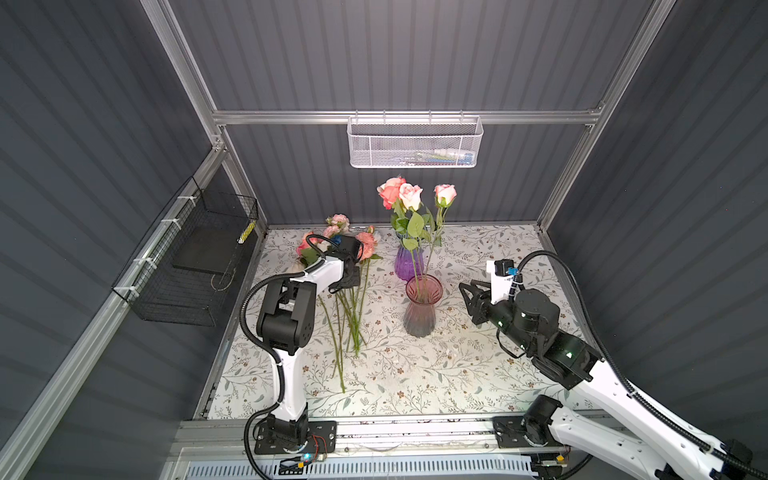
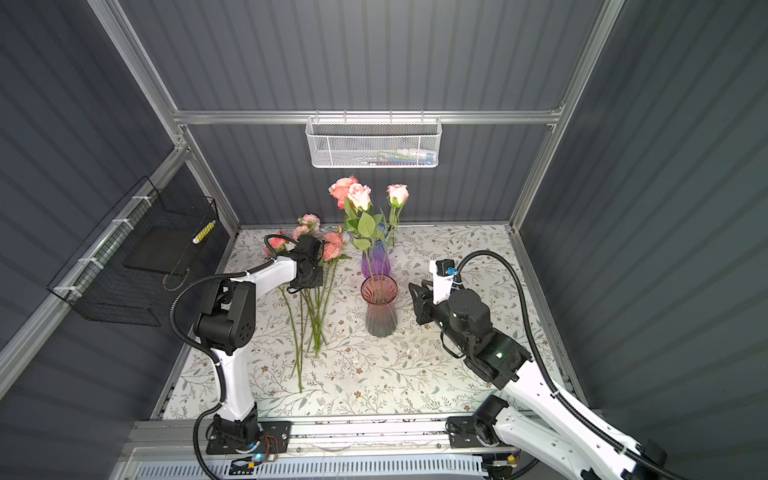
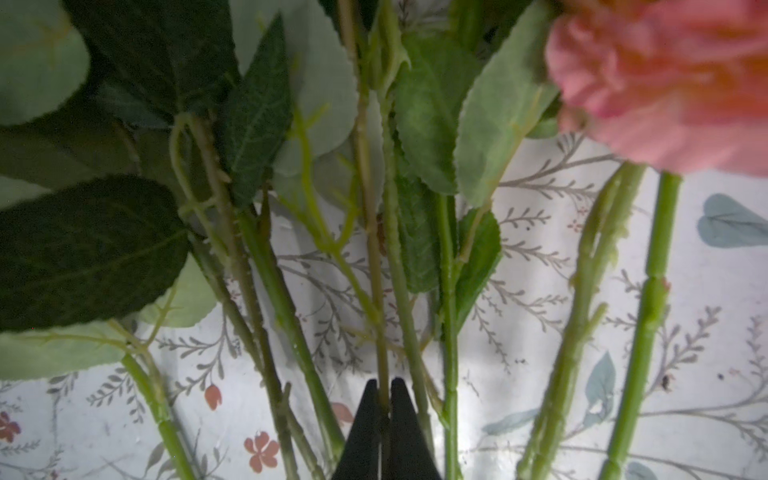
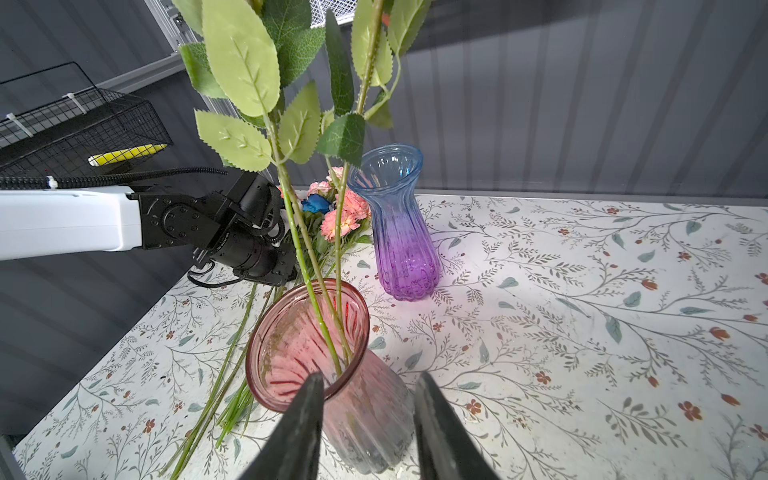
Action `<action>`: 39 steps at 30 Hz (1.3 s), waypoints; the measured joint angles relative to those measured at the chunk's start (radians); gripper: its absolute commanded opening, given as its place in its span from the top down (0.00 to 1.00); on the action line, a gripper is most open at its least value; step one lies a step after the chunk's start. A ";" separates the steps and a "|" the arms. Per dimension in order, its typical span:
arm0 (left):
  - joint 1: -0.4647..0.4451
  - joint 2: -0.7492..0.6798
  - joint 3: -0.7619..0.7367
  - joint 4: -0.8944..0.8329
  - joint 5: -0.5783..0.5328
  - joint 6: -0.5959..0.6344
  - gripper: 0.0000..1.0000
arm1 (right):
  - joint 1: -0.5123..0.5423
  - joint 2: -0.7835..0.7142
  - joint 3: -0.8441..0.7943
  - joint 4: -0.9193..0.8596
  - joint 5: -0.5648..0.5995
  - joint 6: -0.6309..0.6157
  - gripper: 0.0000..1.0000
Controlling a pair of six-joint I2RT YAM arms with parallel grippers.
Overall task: Arrange the flowers into the vase
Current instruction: 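Grasp the blue rose stem with the left gripper while the right gripper withdraws, then lift the blue rose upright with the left gripper while the right gripper approaches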
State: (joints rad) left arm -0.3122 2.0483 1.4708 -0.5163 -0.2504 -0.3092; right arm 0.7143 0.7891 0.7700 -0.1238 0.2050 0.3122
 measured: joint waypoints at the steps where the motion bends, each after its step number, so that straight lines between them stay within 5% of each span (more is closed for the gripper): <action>1: 0.000 0.000 0.000 0.000 0.007 -0.001 0.94 | 0.000 -0.001 0.000 0.001 -0.002 0.002 0.61; 7: 0.002 -0.051 0.000 -0.028 0.045 -0.023 0.98 | -0.002 -0.003 -0.001 0.003 -0.031 0.020 0.61; 19: 0.002 -0.405 -0.027 -0.006 0.224 -0.069 0.97 | -0.002 -0.023 0.010 -0.023 -0.066 0.060 0.61; 27: 0.002 -0.819 -0.224 0.242 0.278 -0.080 1.00 | -0.002 0.014 0.113 -0.072 -0.074 0.073 0.58; 34: 0.002 -0.938 -0.228 0.491 0.393 -0.093 1.00 | 0.000 0.101 0.215 -0.074 -0.110 0.073 0.59; 39: 0.002 -1.046 -0.388 0.677 0.482 -0.171 0.98 | 0.086 0.204 0.356 -0.091 -0.153 0.034 0.57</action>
State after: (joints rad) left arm -0.3107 1.0019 1.0824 0.1604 0.2314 -0.4805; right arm 0.8005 0.9936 1.1263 -0.2150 0.0517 0.3466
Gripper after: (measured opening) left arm 0.060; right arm 0.416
